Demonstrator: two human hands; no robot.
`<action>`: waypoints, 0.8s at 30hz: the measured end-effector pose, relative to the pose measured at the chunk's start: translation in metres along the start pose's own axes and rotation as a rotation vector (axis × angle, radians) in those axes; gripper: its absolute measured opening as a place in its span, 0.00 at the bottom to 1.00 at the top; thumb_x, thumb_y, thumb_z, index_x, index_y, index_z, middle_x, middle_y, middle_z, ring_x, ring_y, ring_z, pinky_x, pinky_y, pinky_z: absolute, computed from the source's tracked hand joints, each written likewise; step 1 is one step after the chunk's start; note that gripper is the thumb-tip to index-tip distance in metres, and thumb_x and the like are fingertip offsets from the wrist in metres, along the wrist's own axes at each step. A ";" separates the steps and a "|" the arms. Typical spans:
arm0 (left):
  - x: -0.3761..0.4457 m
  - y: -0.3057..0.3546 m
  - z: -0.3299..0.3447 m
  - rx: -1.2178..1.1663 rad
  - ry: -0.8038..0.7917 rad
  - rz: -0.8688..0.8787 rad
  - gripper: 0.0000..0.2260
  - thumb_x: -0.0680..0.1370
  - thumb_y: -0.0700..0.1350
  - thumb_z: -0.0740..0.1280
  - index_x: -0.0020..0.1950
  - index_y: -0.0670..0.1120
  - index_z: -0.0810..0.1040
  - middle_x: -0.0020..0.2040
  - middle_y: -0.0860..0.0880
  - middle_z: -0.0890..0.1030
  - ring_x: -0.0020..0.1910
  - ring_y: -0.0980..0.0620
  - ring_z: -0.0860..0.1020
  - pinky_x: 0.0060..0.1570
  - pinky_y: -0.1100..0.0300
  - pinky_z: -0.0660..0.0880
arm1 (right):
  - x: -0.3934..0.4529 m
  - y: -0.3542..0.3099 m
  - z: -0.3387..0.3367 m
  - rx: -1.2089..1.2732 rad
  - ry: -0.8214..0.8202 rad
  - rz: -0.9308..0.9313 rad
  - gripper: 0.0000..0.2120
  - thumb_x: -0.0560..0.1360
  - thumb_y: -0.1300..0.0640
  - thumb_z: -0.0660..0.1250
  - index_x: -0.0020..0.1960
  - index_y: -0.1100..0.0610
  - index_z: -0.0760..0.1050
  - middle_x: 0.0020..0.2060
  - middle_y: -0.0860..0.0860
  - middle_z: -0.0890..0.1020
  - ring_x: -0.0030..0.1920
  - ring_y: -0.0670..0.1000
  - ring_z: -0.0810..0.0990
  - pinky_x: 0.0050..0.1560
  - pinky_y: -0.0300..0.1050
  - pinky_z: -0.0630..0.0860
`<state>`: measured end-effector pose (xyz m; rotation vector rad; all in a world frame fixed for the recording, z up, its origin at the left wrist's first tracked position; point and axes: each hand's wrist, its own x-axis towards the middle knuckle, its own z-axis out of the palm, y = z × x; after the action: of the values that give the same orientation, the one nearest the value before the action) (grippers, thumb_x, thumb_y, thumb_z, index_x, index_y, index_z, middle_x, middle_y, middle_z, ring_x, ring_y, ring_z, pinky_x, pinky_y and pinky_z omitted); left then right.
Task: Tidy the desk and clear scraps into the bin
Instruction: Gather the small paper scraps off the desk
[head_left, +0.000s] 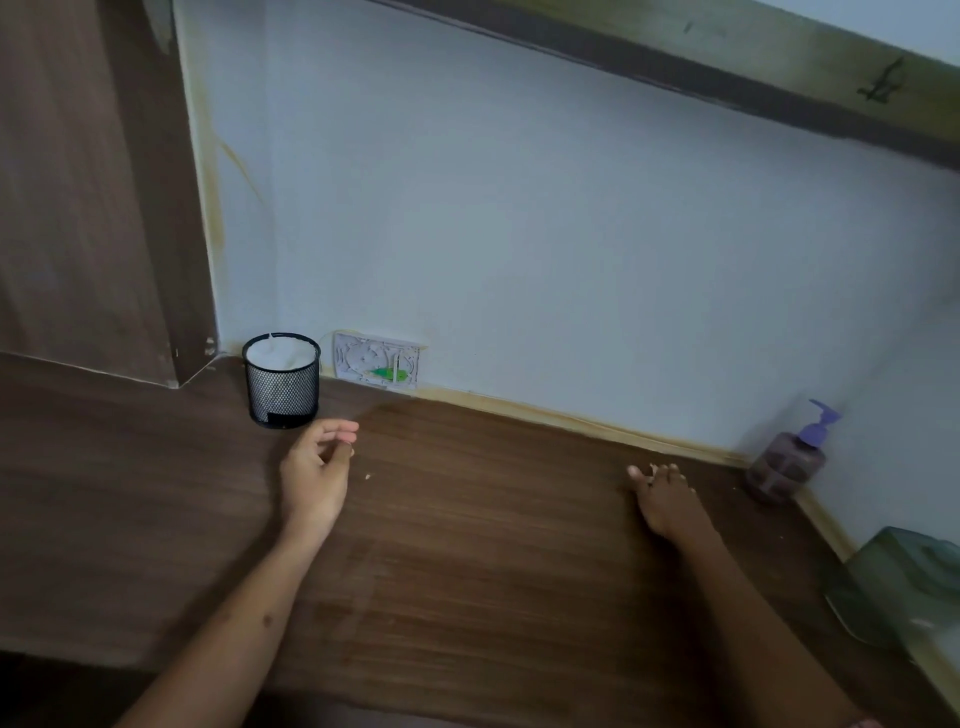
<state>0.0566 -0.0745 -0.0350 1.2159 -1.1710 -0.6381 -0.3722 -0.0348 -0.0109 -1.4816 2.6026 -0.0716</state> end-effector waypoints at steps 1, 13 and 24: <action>0.000 0.000 0.000 0.000 -0.005 0.003 0.15 0.75 0.30 0.64 0.44 0.51 0.78 0.42 0.52 0.81 0.44 0.48 0.80 0.52 0.54 0.75 | -0.003 -0.007 0.003 0.022 0.012 0.039 0.38 0.80 0.37 0.43 0.76 0.66 0.54 0.76 0.64 0.55 0.76 0.61 0.55 0.76 0.56 0.53; 0.003 -0.002 -0.003 -0.083 0.076 -0.008 0.13 0.74 0.29 0.62 0.47 0.46 0.79 0.44 0.46 0.81 0.42 0.50 0.79 0.52 0.53 0.75 | -0.125 -0.237 0.028 0.140 -0.186 -0.751 0.35 0.81 0.38 0.45 0.78 0.62 0.50 0.78 0.59 0.48 0.78 0.56 0.44 0.75 0.47 0.41; 0.004 -0.007 -0.007 -0.135 0.115 -0.076 0.11 0.75 0.31 0.62 0.48 0.45 0.79 0.42 0.46 0.80 0.34 0.65 0.78 0.46 0.52 0.74 | -0.179 -0.171 0.032 -0.065 -0.185 -1.160 0.38 0.76 0.34 0.39 0.79 0.54 0.48 0.78 0.49 0.48 0.77 0.44 0.43 0.76 0.40 0.40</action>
<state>0.0660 -0.0773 -0.0397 1.1714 -0.9743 -0.6842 -0.1322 0.0320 -0.0046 -2.6147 1.3101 0.0296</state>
